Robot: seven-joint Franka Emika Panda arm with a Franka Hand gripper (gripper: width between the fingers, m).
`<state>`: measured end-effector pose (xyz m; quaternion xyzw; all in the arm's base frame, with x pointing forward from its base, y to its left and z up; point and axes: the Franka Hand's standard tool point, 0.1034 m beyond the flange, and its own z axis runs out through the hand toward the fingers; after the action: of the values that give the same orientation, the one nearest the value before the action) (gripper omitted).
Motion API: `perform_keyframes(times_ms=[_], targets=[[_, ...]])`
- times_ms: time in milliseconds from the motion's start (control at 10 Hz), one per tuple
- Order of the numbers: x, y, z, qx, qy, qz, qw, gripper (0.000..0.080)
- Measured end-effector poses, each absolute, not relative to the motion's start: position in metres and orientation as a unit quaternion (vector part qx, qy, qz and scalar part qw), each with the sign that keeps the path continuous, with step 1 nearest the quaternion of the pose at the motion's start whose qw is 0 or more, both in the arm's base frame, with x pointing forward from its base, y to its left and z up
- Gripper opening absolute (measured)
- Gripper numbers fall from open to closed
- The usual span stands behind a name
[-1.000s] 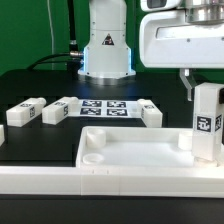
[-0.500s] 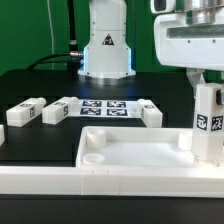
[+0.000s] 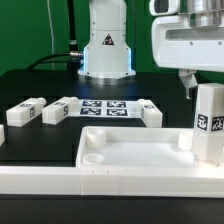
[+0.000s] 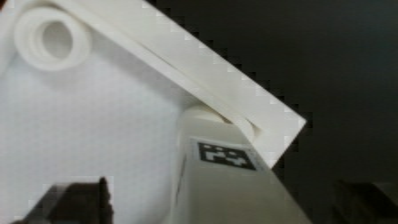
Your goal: Assemble desk
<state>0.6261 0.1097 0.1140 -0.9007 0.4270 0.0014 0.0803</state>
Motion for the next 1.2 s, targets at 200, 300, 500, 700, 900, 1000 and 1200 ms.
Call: perform_keyframes(times_ms=[200, 300, 500, 700, 900, 1000, 1200], targets=[[0.6263, 0.1103, 0.1158, -0.933, 0.35, -0.001, 0.079, 0.0648], [0.6259, 0.1102, 0.1151, -0.945, 0.318, -0.003, 0.079, 0.0648], [0.6258, 0.1101, 0.1149, -0.965, 0.249, -0.008, 0.078, 0.0649], [0.6257, 0.1096, 0.1147, -0.981, 0.179, -0.014, 0.074, 0.0649], [0.6259, 0.1068, 0.1143, -0.998, 0.042, -0.028, 0.042, 0.0649], [0.6264, 0.1054, 0.1145, -0.999, -0.01, -0.031, 0.031, 0.0649], [0.6273, 0.1034, 0.1148, -0.992, -0.12, -0.036, 0.021, 0.0649]])
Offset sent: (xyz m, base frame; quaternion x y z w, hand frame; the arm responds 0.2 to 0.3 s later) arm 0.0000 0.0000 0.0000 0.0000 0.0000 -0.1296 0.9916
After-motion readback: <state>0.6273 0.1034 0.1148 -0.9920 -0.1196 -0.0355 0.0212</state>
